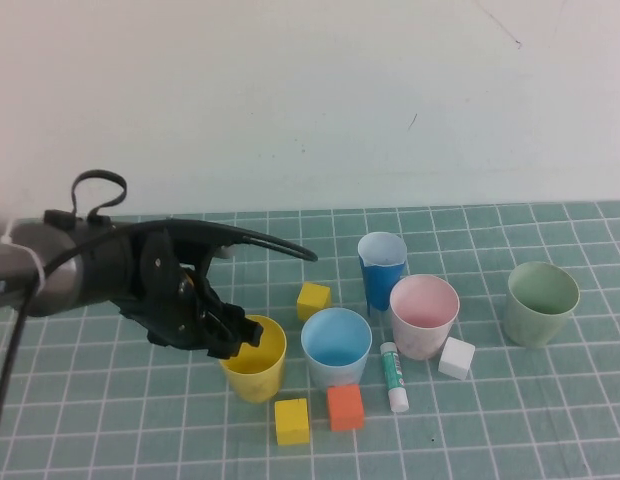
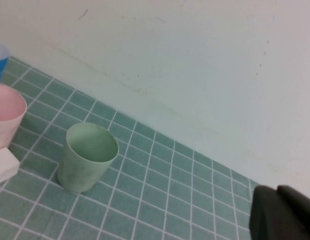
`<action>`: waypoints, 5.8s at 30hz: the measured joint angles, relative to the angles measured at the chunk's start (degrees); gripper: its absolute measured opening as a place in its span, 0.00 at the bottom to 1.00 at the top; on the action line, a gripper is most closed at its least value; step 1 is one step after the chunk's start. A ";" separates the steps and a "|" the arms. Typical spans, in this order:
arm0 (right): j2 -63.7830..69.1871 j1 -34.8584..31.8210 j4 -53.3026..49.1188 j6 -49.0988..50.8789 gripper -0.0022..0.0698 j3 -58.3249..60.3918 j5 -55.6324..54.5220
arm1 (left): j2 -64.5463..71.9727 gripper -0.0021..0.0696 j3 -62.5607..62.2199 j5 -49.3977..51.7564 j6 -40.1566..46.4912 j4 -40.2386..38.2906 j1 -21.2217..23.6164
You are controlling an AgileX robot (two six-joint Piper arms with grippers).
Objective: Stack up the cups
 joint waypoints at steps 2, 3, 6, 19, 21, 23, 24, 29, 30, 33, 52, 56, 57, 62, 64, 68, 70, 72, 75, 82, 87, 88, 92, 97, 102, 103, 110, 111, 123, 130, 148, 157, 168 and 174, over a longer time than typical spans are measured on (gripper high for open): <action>0.00 0.00 -0.08 0.00 0.03 0.00 0.00 | 1.45 0.58 0.00 -0.81 0.11 -0.56 0.00; 0.00 0.00 -0.13 0.00 0.03 0.00 0.00 | 2.18 0.56 0.00 -1.11 0.47 -0.57 0.00; 0.00 0.00 -0.22 -0.12 0.03 0.00 0.00 | 3.58 0.37 0.00 -1.47 1.13 -0.69 0.00; 0.00 0.00 -0.22 -1.38 0.03 0.00 -0.38 | -1.09 0.04 -6.93 10.84 3.94 -2.27 0.00; 0.00 0.00 -0.22 -1.64 0.03 0.00 -0.38 | -3.26 0.04 -10.37 13.06 5.01 -4.14 0.00; 0.00 0.00 -0.22 -1.73 0.03 0.00 -0.38 | -4.54 0.04 -13.69 15.42 8.38 -8.40 0.00; 0.00 0.00 -0.22 -1.86 0.03 0.00 -0.38 | -5.02 0.04 -15.28 16.41 10.74 -11.24 -0.21; 0.00 0.00 -0.22 -1.86 0.03 0.00 -0.38 | -4.33 0.04 -18.87 17.51 16.21 -17.05 -3.10; 0.00 0.00 -0.22 -1.86 0.03 0.00 -0.38 | -3.86 0.04 -18.97 17.51 16.46 -17.06 -3.93; 0.00 0.00 -0.22 -1.86 0.03 0.00 -0.38 | -1.36 0.04 -18.97 17.51 16.59 -16.06 -5.70; 0.00 0.00 -0.22 -1.98 0.03 0.00 -0.38 | 2.89 0.05 -18.97 16.01 13.03 -9.88 -6.24; 0.00 0.00 -0.22 -1.98 0.03 0.00 -0.38 | 2.89 0.18 -18.97 16.24 13.45 -7.87 -6.24; 0.00 0.00 -0.22 -1.98 0.03 0.00 -0.38 | 2.89 0.24 -18.97 16.24 13.72 -7.57 -6.24; 0.00 0.00 -0.22 -2.00 0.03 0.00 -0.38 | 2.77 0.48 -18.97 15.18 14.58 -7.10 -6.24; 0.00 0.00 -0.22 -2.00 0.03 0.00 -0.38 | 2.28 0.49 -19.38 15.07 14.74 -6.24 -6.24; 2.29 0.00 1.27 -2.00 0.03 -2.94 6.09 | -1.92 0.32 -19.50 14.81 12.96 -1.04 -6.24; 5.55 0.00 1.78 -2.00 0.03 -6.41 10.22 | -5.59 0.17 -19.63 13.80 10.35 4.03 -6.24; 10.71 0.00 2.62 -2.00 0.03 -10.59 14.98 | -9.31 0.09 -19.80 12.39 6.38 9.87 -6.24; 20.14 0.00 4.53 -2.10 0.03 -16.40 20.13 | -15.73 0.05 -19.94 10.92 -0.54 19.93 -6.24; 40.85 0.00 8.94 -6.40 0.03 -24.17 18.81 | -30.46 0.03 -14.86 7.77 -9.20 30.89 -6.24; 54.39 0.00 16.01 -14.57 0.14 -28.49 15.63 | -41.35 0.03 -3.31 2.23 -10.54 31.41 -6.16; 57.23 0.00 17.69 -15.81 0.20 -29.75 15.24 | -43.40 0.03 -0.39 1.73 -11.80 31.41 -6.16; 67.64 0.09 20.73 -17.84 0.52 -35.42 14.58 | -50.43 0.03 11.09 0.68 -16.30 31.30 -6.16; 79.11 0.09 21.28 -18.33 0.77 -42.14 13.94 | -58.76 0.03 23.13 -2.30 -18.53 31.08 -6.16; 89.31 0.09 21.75 -18.42 0.80 -48.40 11.01 | -63.93 0.03 29.83 -3.66 -19.77 30.44 -6.16; 91.32 0.09 21.85 -18.42 0.80 -49.47 10.23 | -64.72 0.03 30.67 -3.17 -19.77 30.44 -6.16; 102.60 0.09 23.03 -18.42 0.76 -55.86 9.00 | -68.33 0.03 32.79 0.38 -19.65 30.10 -6.16; 103.90 0.09 23.31 -18.42 0.75 -56.47 9.00 | -68.61 0.03 32.88 0.50 -19.65 30.10 -6.16; 107.30 0.09 24.81 -18.70 0.07 -61.64 12.47 | -68.70 0.03 33.38 1.52 -19.57 30.47 -6.16; 104.72 0.60 24.81 -18.96 0.06 -68.58 22.61 | -68.96 0.03 36.93 -2.22 -19.54 31.50 -6.16; 100.74 11.74 35.31 -26.46 0.06 -71.37 23.03 | -69.90 0.03 36.95 -4.31 -19.63 31.25 -6.16; 102.50 11.63 35.72 -26.46 0.06 -71.95 23.13 | -69.90 0.03 36.95 -5.13 -20.47 30.90 -6.16; 102.53 11.56 35.94 -26.46 0.06 -72.37 23.72 | -69.90 0.03 36.95 -5.13 -20.84 30.90 -6.16; 101.46 11.56 33.76 -26.68 0.06 -73.32 25.39 | -69.90 0.03 36.95 -5.13 -20.84 30.90 -6.16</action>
